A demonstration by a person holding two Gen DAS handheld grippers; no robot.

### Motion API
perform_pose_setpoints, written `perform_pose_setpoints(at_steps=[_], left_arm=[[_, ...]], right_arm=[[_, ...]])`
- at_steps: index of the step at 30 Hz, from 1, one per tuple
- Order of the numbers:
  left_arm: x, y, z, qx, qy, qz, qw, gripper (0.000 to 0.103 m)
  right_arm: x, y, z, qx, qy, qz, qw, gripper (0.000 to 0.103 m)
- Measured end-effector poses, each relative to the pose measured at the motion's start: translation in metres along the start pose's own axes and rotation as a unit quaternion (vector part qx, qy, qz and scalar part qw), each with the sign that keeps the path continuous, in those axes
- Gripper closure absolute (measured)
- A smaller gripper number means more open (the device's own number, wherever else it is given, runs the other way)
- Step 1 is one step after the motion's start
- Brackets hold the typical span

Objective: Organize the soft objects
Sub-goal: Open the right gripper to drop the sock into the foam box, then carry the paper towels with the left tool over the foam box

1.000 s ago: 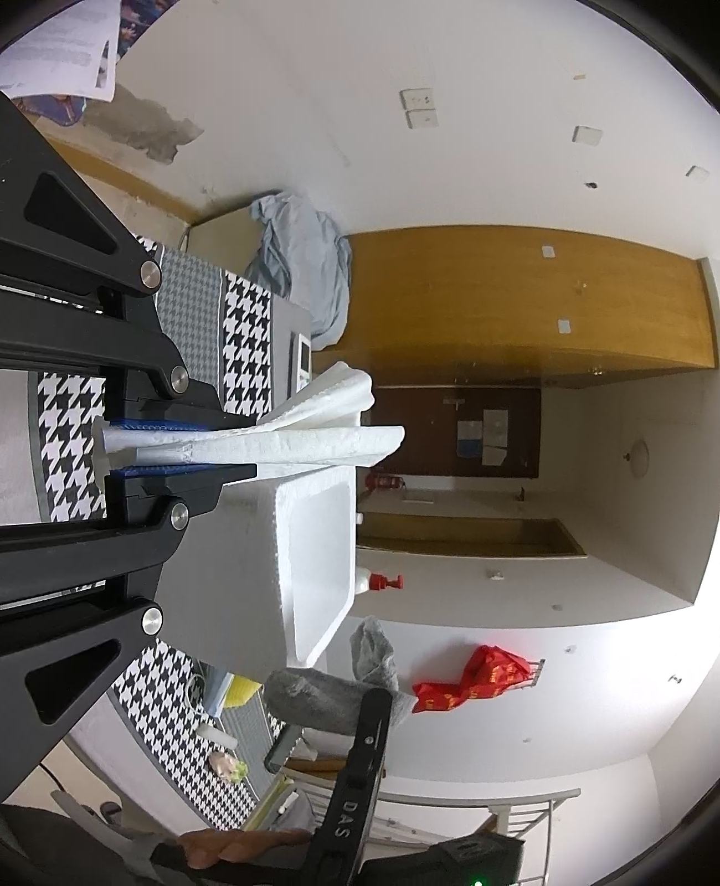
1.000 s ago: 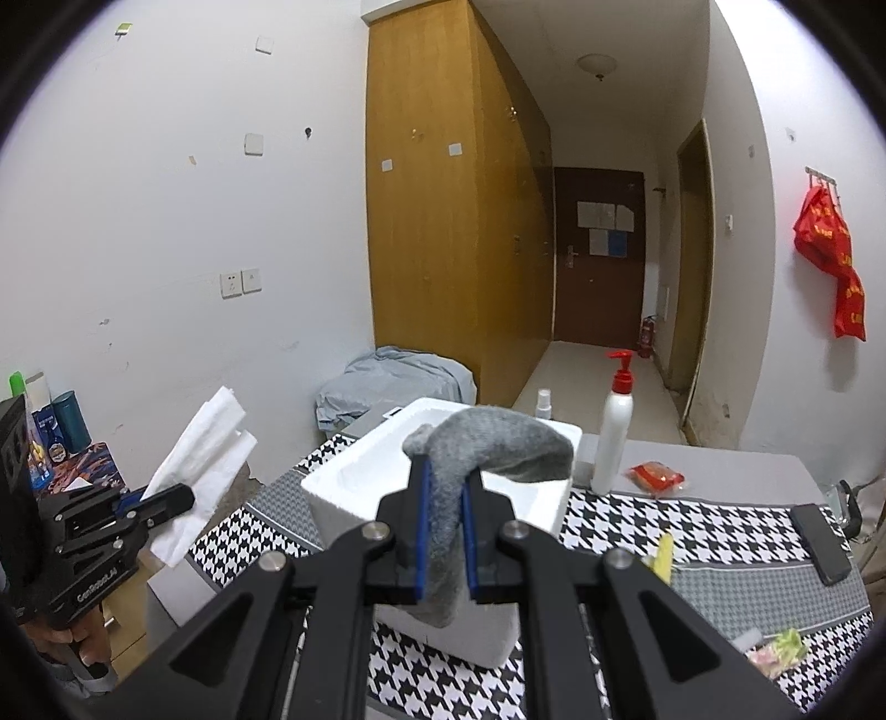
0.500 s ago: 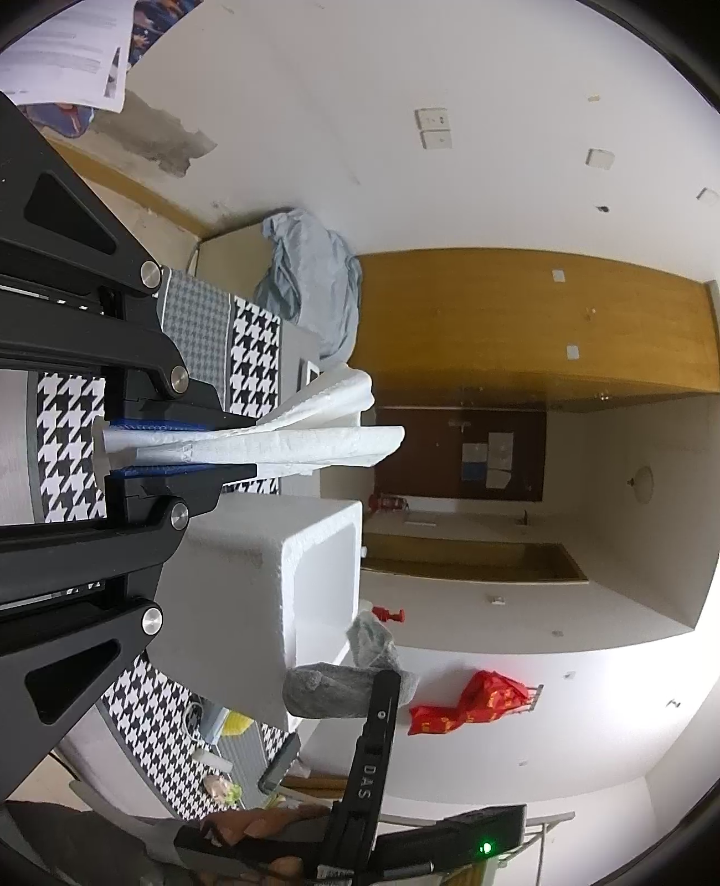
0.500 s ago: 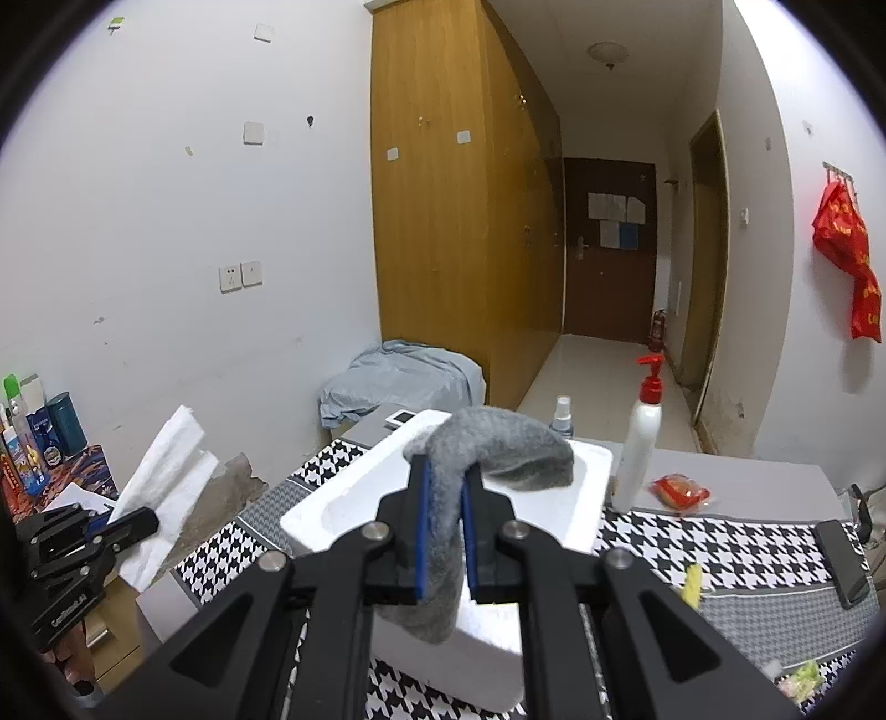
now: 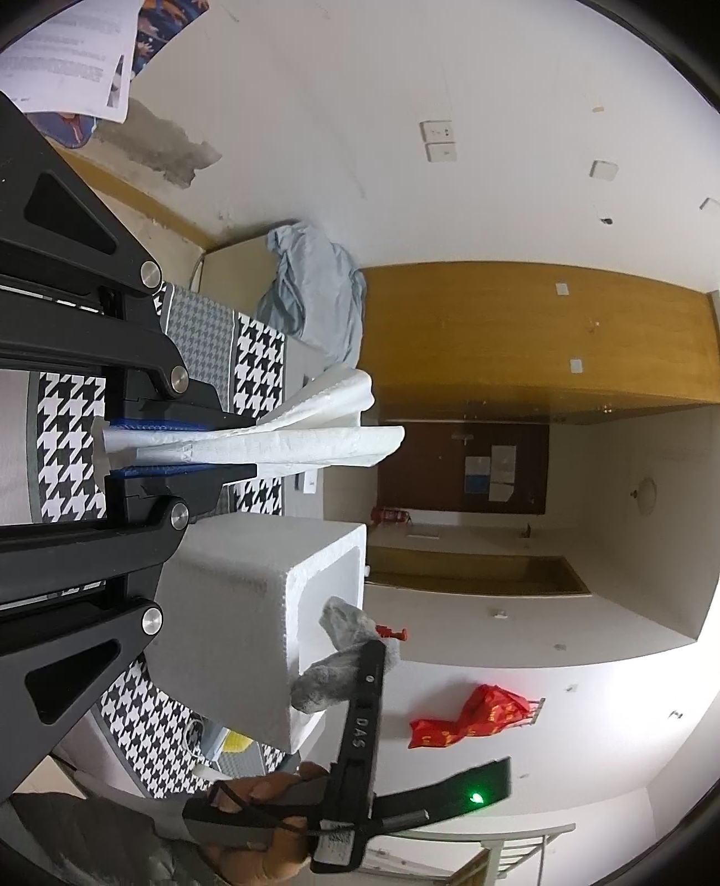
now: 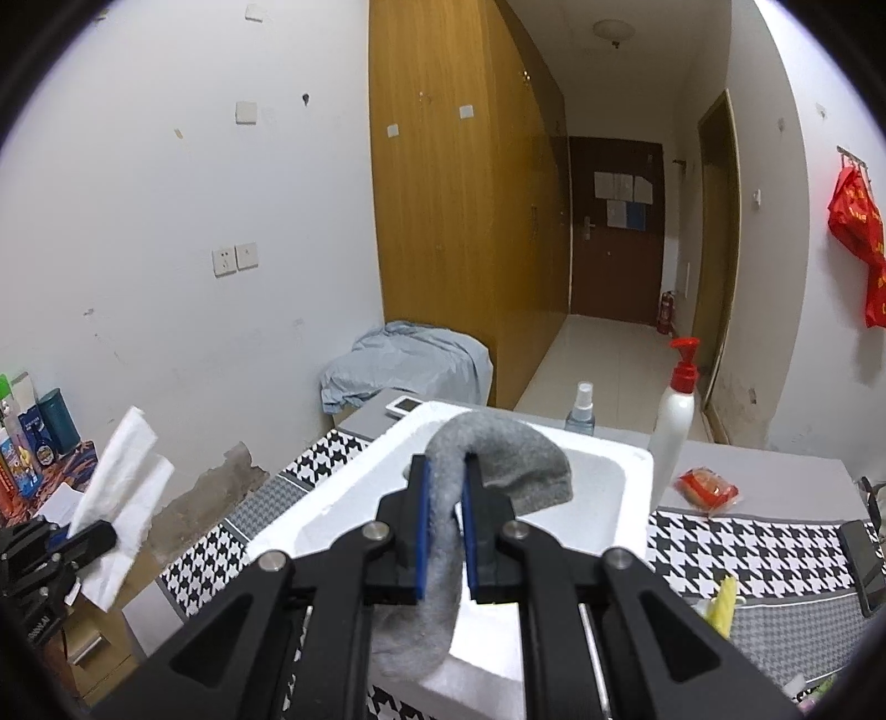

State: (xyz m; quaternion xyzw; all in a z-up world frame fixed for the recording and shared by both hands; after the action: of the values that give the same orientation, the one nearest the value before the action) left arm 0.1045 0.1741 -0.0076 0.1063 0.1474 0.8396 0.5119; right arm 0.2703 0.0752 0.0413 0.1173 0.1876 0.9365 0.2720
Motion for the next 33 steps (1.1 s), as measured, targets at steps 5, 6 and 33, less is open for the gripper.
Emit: perform_pose_setpoints(at_steps=[5,6,33], left_arm=[[-0.002,-0.001,0.000,0.002,-0.001,0.000,1.0000,0.094],[-0.002,-0.001,0.000,0.001,0.000,0.001,1.0000,0.094],[-0.013,-0.013,0.023,-0.002,0.004,-0.035,0.9994,0.094]], right_arm=[[-0.001,-0.009,-0.004,0.015,-0.002,-0.002,1.000,0.069],[-0.002,-0.010,-0.003,0.015,-0.002,-0.003,1.000,0.059],[-0.001,0.028,-0.004,-0.029,0.013,-0.030,0.999,0.000]])
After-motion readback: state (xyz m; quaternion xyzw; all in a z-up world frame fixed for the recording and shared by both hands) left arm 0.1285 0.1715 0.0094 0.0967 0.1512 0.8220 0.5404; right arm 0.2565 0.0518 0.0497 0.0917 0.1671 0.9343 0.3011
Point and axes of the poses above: each gripper's, at about its wrist camera, not at the fingertips, and y roughly against the way its jaws point, x to its left, z to its top, the point moved 6 cm from there along -y, roughly the way its jaws point, and after that the axes turned 9 degrees about z, right-handed, at the moved point
